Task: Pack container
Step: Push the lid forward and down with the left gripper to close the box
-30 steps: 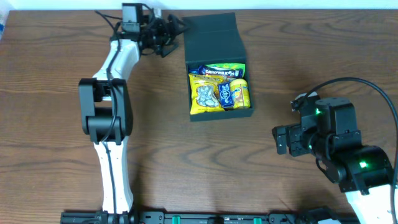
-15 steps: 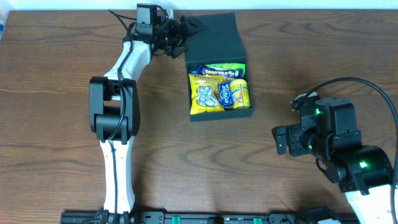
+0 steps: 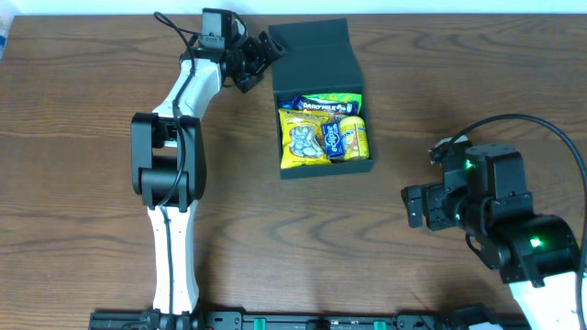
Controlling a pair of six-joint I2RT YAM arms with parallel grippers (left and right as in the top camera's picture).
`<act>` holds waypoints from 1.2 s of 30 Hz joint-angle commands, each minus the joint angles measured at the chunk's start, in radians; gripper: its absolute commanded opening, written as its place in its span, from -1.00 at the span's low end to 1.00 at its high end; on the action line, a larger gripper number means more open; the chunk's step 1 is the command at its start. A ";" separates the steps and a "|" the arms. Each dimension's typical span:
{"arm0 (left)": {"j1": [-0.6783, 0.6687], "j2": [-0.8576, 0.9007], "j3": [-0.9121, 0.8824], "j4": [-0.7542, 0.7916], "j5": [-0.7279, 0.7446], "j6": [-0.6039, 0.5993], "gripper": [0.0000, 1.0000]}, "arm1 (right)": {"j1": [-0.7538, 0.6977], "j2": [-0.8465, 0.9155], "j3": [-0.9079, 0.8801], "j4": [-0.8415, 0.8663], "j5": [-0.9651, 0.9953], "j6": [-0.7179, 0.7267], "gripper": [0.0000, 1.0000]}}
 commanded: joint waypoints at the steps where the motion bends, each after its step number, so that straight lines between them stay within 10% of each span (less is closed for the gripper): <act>1: -0.006 0.013 -0.002 -0.002 -0.043 0.038 0.91 | -0.007 -0.007 0.001 0.000 -0.007 0.013 0.98; 23: -0.092 0.013 -0.002 0.093 0.021 0.056 0.91 | -0.007 -0.007 0.001 0.000 -0.007 0.013 0.99; 36: -0.092 0.013 -0.002 0.266 0.202 0.270 0.91 | -0.007 -0.007 0.001 0.000 -0.007 0.013 0.99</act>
